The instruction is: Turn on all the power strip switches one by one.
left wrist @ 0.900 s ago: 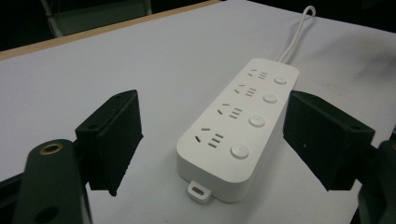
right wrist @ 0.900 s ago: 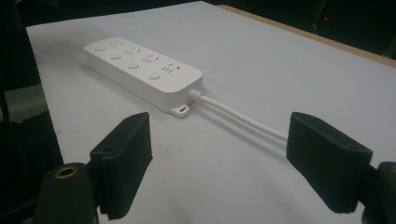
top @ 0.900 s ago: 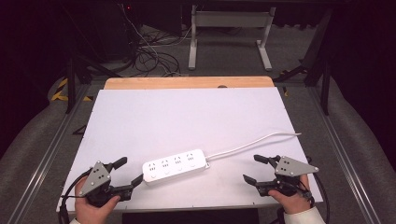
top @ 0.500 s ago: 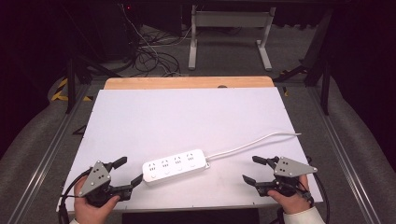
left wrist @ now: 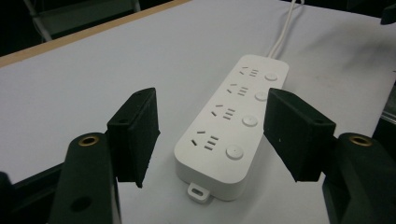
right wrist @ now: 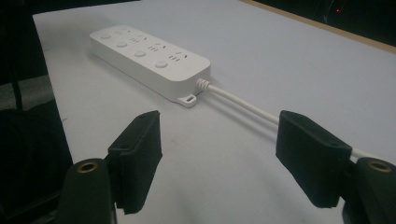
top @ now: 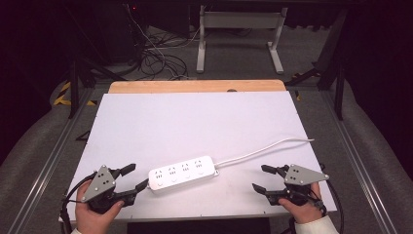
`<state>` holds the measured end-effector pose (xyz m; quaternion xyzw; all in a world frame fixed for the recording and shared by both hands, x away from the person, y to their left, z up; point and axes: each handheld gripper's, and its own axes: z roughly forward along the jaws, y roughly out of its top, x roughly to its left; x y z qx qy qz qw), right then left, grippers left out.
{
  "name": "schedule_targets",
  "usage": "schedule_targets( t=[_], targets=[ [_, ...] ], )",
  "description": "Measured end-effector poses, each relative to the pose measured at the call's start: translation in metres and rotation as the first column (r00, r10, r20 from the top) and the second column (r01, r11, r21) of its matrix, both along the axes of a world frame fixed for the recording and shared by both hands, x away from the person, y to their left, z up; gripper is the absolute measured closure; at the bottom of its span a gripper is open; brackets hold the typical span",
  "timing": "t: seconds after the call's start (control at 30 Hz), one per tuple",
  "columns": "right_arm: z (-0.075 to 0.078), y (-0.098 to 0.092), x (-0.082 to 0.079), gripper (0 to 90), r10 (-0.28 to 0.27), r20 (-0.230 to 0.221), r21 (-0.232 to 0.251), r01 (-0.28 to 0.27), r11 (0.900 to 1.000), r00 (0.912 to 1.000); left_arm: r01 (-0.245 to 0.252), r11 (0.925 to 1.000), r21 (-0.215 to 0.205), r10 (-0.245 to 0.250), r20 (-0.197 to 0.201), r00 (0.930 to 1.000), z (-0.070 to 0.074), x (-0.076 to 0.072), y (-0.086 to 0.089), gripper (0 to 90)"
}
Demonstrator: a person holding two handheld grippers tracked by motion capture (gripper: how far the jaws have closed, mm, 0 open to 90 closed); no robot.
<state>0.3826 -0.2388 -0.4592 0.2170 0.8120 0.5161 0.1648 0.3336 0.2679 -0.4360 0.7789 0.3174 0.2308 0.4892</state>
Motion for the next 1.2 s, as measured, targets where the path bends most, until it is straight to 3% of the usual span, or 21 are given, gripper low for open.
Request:
schedule_targets(
  t=[0.47, 0.97, 1.2],
  targets=[
    [-0.003, 0.003, 0.001, 31.8, 0.004, -0.018, -0.011, -0.004, 1.000, 0.9998, 0.052, 0.9984, 0.021, -0.051, -0.050, 0.9975, 0.012, 0.012, -0.015, 45.0],
    [-0.005, 0.003, 0.002, 31.8, 0.001, -0.035, -0.012, -0.002, 1.000, 0.9994, 0.096, 0.9942, 0.047, -0.092, -0.073, 0.9930, 0.017, 0.025, -0.033, 45.0],
    [-0.005, 0.003, 0.003, 31.9, 0.004, -0.039, -0.011, -0.004, 1.000, 0.9992, 0.116, 0.9924, 0.042, -0.110, -0.122, 0.9864, 0.018, 0.029, -0.036, 52.8]
  ],
)
